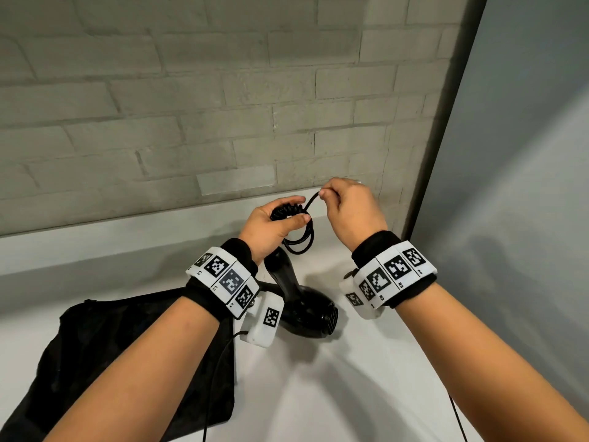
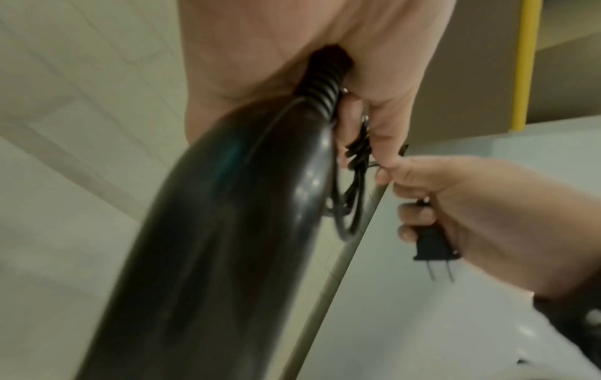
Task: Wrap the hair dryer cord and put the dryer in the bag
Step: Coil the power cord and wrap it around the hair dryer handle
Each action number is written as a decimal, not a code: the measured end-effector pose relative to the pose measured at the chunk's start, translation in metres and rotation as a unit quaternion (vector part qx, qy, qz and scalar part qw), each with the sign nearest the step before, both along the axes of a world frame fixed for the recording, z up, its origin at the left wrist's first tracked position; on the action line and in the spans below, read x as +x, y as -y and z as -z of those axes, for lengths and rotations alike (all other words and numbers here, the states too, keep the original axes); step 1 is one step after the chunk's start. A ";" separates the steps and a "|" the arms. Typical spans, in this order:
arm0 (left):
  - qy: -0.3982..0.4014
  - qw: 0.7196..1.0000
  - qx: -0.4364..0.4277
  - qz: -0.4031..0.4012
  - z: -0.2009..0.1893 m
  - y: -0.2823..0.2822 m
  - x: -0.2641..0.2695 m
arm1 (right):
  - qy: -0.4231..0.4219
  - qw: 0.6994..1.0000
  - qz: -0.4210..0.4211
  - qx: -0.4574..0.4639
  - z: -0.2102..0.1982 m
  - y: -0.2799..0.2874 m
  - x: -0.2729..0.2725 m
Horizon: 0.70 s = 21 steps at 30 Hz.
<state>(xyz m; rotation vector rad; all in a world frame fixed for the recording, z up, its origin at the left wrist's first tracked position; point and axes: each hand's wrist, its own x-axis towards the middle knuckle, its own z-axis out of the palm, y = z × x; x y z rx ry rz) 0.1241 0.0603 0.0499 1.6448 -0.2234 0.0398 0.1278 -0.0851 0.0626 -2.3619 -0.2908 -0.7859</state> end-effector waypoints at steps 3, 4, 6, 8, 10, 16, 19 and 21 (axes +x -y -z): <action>-0.013 1.000 0.014 0.000 -0.001 0.000 0.000 | 0.032 0.999 -0.028 0.001 -0.004 -0.002 -0.005; -0.017 1.000 0.024 0.002 -0.001 0.000 0.000 | 0.038 0.998 -0.041 0.006 -0.004 -0.003 -0.006; -0.020 0.999 0.032 0.002 -0.002 0.000 -0.001 | 0.043 0.996 -0.073 0.022 -0.002 -0.003 -0.008; -0.020 0.999 0.027 0.001 -0.003 -0.002 -0.001 | 0.034 0.993 -0.105 0.039 0.001 -0.002 -0.010; -0.025 1.000 0.013 -0.002 -0.002 -0.003 -0.001 | 0.010 0.989 -0.132 0.058 0.008 -0.001 -0.011; -0.023 0.996 -0.056 -0.062 0.003 -0.003 0.003 | -0.097 0.991 -0.076 -0.055 0.039 0.016 -0.007; -0.018 0.995 -0.062 -0.070 0.004 -0.003 0.002 | -0.118 0.988 -0.085 -0.046 0.048 0.024 -0.005; -0.013 0.995 -0.063 -0.082 0.005 -0.003 0.002 | -0.131 0.986 -0.104 0.006 0.045 0.023 -0.008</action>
